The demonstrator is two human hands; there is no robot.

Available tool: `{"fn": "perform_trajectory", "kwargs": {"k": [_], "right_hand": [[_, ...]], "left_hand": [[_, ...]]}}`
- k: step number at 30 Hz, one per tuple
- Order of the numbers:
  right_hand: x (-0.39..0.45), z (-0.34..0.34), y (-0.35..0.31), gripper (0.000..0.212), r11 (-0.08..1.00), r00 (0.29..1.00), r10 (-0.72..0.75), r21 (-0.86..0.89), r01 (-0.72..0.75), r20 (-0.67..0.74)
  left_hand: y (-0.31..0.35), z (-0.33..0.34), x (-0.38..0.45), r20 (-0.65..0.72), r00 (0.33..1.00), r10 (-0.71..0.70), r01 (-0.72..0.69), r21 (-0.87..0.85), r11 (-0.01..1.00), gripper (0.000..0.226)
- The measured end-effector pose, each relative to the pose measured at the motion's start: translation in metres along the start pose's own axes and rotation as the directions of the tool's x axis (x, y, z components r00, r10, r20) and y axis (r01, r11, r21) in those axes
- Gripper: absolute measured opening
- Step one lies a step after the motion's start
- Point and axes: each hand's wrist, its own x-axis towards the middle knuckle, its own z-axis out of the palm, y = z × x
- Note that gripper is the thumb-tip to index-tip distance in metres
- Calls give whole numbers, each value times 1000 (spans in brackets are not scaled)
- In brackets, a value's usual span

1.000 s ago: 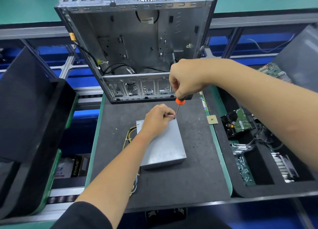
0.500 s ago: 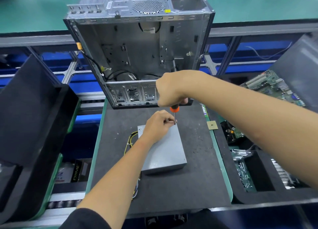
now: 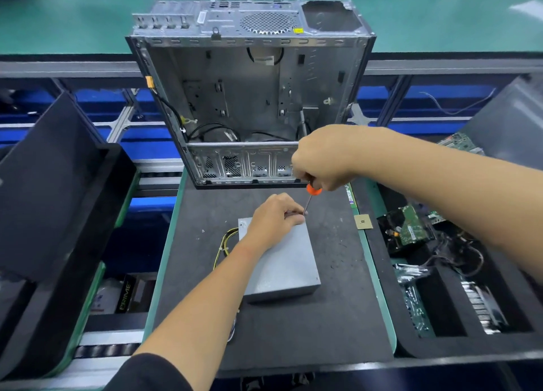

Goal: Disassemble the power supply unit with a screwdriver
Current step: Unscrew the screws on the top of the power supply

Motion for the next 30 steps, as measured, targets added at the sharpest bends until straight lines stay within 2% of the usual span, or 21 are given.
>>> {"fn": "perform_trajectory", "kwargs": {"k": [2,3,5,7,9,12,15,17,20,24,26,30], "right_hand": [[2,-1,1,7,1000,998,-24,-5,23,-58],[5,0,1,2,998,997,-20,56,24,-75],[7,1,3,10,959,995,47,282,-20,-90],[6,2,4,20,842,984,169,526,-117,-51],[8,6,7,19,711,954,300,666,-228,7],[9,8,8,16,583,887,462,746,-321,20],[7,9,7,16,499,853,521,799,-335,32],[5,10,5,20,514,845,530,768,-383,67],[4,8,5,28,591,845,524,667,-454,112],[0,2,10,21,740,974,218,642,-200,53],[-4,-1,14,33,810,994,107,576,-108,35],[-7,0,22,36,856,996,88,508,-93,34]], "left_hand": [[1,1,1,-21,1000,3,-3,20,1000,8],[1,2,0,-25,1000,9,-9,27,1000,9],[0,2,0,-20,999,30,-29,49,998,10],[-1,2,1,-20,999,33,-32,49,998,11],[-1,2,1,-22,999,33,-32,55,998,11],[-2,4,1,-32,999,33,-31,57,998,10],[-2,4,1,-43,999,26,-25,32,999,9],[-2,4,1,-46,999,17,-16,31,999,9],[-2,4,1,-40,999,7,-6,31,999,8],[0,2,1,-37,999,-7,7,-1,1000,4],[0,1,1,-43,999,-29,28,-25,999,2],[-1,1,0,-33,999,-32,32,2,999,5]]}}
